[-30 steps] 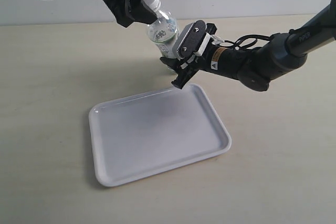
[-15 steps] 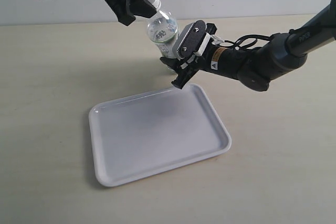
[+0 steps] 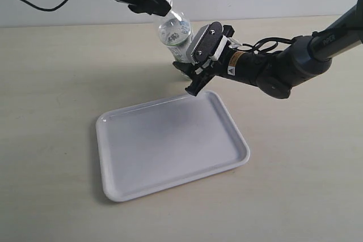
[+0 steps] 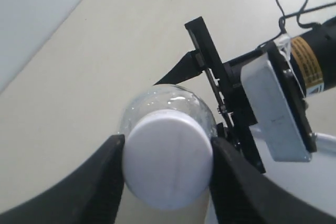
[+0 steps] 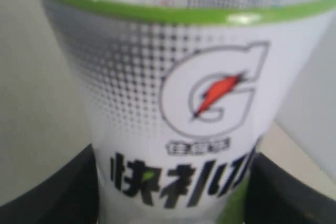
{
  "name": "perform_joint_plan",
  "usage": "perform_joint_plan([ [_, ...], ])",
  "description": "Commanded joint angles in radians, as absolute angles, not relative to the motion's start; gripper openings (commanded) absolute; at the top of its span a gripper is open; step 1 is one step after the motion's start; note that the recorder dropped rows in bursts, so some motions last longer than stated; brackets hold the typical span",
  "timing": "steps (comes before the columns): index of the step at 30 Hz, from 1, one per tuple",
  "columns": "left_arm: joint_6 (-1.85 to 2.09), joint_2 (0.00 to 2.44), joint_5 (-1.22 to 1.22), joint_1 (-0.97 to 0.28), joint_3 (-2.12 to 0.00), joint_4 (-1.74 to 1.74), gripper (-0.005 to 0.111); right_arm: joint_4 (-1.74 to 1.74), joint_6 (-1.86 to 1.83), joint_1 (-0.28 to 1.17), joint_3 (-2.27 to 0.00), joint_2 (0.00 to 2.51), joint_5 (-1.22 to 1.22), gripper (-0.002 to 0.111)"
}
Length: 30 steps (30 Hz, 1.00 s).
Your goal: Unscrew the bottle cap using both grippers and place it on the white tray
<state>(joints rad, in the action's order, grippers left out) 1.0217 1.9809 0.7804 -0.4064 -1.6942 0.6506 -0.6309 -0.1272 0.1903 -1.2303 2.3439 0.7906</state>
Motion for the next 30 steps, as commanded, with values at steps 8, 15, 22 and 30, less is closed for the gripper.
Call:
perform_joint_plan([
  [8, 0.750, 1.966, 0.788, -0.411, -1.701, 0.668, 0.000, -0.608, -0.127, 0.185, -1.234, 2.339, 0.794, 0.000],
  [15, 0.744, 1.966, 0.789, -0.411, -1.701, 0.668, 0.001, -0.606, -0.127, 0.185, -1.234, 2.339, 0.795, 0.000],
  [22, 0.747, 1.966, 0.772, -0.411, -1.701, 0.671, 0.042, -0.606, -0.127, 0.185, -1.234, 2.339, 0.795, 0.000],
  [30, 0.754, 1.966, 0.768, -0.411, -1.701, 0.675, 0.058, -0.604, -0.127, 0.185, -1.234, 2.339, 0.795, 0.000],
])
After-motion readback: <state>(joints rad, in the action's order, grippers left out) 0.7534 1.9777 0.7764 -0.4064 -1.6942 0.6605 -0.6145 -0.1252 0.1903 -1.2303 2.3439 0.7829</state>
